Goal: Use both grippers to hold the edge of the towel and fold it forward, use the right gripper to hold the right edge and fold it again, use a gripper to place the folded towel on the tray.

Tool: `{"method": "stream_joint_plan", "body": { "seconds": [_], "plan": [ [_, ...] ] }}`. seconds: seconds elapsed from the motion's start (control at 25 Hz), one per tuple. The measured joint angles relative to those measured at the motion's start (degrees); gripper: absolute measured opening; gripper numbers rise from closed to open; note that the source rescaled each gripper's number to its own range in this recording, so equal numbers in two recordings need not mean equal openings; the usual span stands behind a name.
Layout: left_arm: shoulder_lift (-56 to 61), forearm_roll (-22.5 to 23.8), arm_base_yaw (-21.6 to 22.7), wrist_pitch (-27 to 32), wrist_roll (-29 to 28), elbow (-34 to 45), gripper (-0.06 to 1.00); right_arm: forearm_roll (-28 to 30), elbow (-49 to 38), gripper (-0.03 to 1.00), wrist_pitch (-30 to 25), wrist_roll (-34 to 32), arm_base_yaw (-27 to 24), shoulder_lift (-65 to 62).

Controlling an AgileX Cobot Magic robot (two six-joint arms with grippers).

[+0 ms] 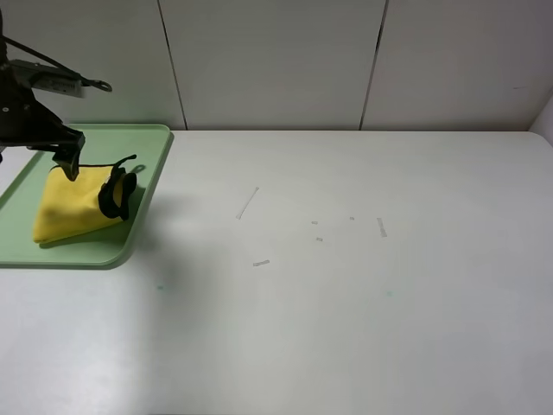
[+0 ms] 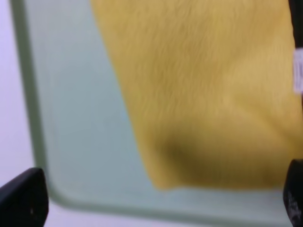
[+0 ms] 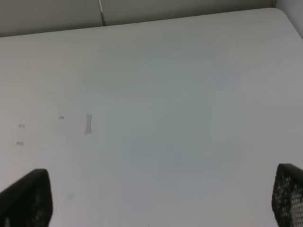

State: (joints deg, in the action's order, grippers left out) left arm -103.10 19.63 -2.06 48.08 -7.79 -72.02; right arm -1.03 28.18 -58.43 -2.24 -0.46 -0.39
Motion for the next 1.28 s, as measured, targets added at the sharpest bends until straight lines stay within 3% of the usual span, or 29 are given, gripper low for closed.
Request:
{"method": "stream_joint_plan", "body": {
  "seconds": [0.88, 1.28],
  "plan": [
    [41.0, -2.9, -15.7, 6.0, 0.7, 24.6, 1.0, 0.0, 0.0, 1.0, 0.0, 0.0, 0.0, 0.0],
    [63.0, -7.2, -16.6, 6.3, -0.5, 36.9, 1.0, 0.0, 0.0, 1.0, 0.0, 0.0, 0.0, 0.0]
  ]
}}
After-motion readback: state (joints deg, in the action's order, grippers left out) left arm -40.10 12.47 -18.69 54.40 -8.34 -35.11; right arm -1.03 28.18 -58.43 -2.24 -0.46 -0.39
